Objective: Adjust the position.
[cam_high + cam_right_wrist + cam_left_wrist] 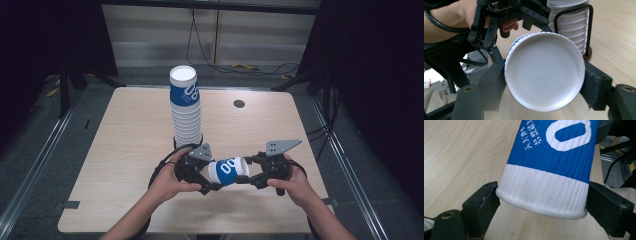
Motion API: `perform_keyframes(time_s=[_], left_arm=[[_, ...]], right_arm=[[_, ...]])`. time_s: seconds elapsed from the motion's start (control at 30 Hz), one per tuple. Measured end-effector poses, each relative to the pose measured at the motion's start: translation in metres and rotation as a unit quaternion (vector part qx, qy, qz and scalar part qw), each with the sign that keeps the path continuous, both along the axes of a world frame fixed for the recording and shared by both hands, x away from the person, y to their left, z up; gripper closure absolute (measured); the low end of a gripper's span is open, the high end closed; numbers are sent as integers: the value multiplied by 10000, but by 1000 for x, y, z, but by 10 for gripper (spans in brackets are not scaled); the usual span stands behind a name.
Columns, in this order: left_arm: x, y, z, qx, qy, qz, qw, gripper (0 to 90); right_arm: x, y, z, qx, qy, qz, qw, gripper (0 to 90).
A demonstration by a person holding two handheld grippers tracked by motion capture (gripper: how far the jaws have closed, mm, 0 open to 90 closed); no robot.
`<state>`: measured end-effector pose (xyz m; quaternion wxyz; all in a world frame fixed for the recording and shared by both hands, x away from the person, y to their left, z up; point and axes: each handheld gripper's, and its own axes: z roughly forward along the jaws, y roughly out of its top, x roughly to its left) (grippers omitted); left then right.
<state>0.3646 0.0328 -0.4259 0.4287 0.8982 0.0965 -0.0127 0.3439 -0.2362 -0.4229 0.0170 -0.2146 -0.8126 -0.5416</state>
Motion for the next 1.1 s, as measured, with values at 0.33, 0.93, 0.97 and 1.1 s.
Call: perform_keyframes(time_s=[0.33, 0.93, 0.97, 1.1], left_arm=[[-1, -2, 2, 69, -73, -60, 9999, 144], [-4, -4, 10, 548, -132, -181, 9982, 177], [-4, -4, 10, 530, -123, -169, 9984, 177], [-4, -4, 11, 588, -131, -212, 9980, 179]], right_arm=[[0, 2, 0, 42, -2, 47, 10000, 284], [-1, 6, -2, -84, -21, 169, 9998, 279], [-1, 6, -2, -70, -34, 165, 9998, 279], [-2, 6, -2, -85, -57, 173, 9998, 277]])
